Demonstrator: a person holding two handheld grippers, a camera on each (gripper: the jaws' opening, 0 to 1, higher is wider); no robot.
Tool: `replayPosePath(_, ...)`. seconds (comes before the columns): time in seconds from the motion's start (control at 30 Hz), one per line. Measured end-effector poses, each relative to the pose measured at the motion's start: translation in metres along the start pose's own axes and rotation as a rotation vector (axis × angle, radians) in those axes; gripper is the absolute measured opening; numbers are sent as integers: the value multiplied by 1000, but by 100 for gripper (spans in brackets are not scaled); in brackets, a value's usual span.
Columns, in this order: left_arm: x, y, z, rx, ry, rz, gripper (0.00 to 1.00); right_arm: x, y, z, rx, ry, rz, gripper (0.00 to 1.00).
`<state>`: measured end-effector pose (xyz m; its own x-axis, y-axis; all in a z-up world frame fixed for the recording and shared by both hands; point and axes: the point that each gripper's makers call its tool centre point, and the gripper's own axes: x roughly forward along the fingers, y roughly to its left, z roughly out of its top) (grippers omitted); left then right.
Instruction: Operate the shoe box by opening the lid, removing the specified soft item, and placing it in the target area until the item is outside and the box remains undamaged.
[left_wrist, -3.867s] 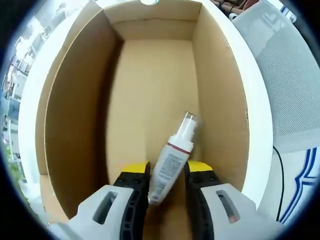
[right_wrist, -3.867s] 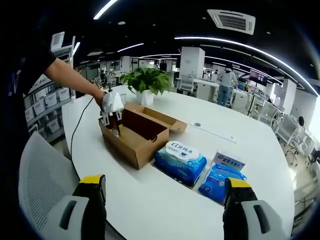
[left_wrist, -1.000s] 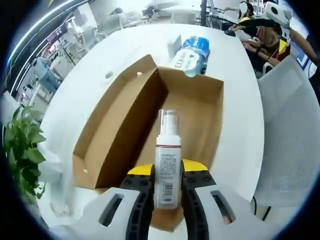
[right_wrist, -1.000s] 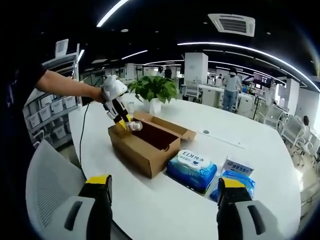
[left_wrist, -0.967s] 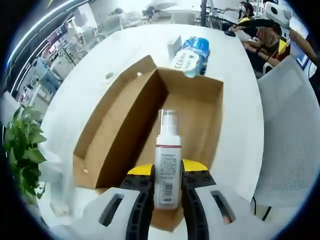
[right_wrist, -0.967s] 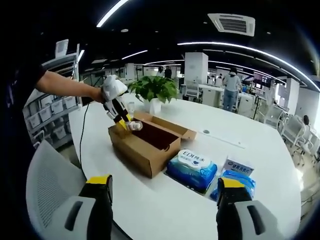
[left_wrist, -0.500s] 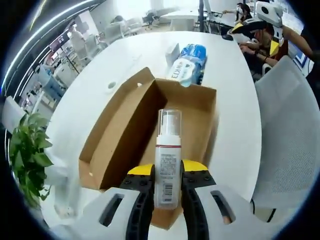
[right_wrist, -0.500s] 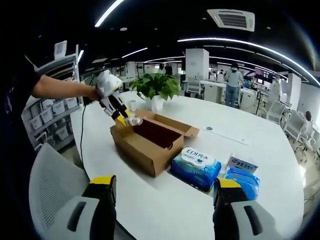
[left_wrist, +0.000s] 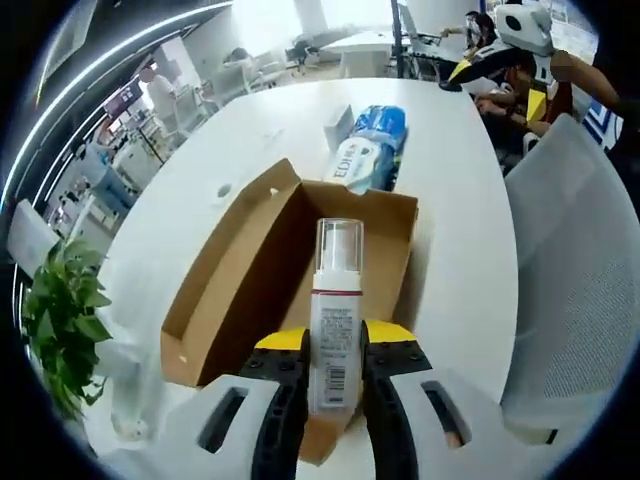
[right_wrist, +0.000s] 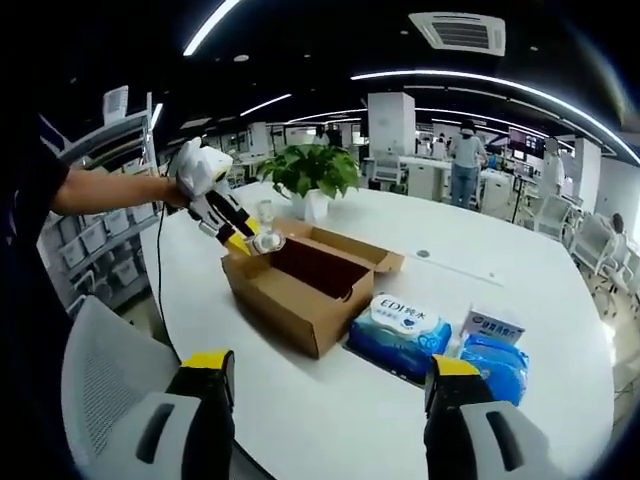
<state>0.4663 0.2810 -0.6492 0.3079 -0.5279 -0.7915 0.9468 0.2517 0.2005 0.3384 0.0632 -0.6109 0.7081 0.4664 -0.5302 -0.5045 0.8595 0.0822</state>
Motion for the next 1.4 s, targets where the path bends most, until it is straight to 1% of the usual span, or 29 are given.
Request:
replayPosePath(0.2, -1, -4, 3, 16, -13, 7, 18, 3, 6, 1, 18, 8, 15, 76)
replayPosePath(0.47, -6, -14, 14, 43, -40, 15, 18, 7, 13, 2, 38, 13, 34, 74)
replayPosePath(0.67, -6, -17, 23, 74, -64, 16, 18, 11, 20, 10, 93, -7, 60, 73)
replayPosePath(0.83, -7, -22, 30, 99, -84, 19, 18, 15, 26, 17, 136, -22, 81, 68)
replayPosePath(0.97, -7, -29, 35, 126, -98, 16, 18, 18, 32, 22, 186, -34, 107, 66)
replayPosePath(1.1, -6, -37, 38, 155, -105, 10, 18, 21, 38, 24, 218, -36, 132, 59)
replayPosePath(1.2, -6, -43, 40, 168, -116, 4, 18, 24, 41, 25, 227, -32, 140, 58)
replayPosePath(1.3, -6, -48, 44, 181, -132, 3, 18, 27, 46, 28, 239, -34, 163, 58)
replayPosePath(1.4, -5, -55, 47, 191, -142, -11, 18, 30, 50, 30, 225, -35, 173, 58)
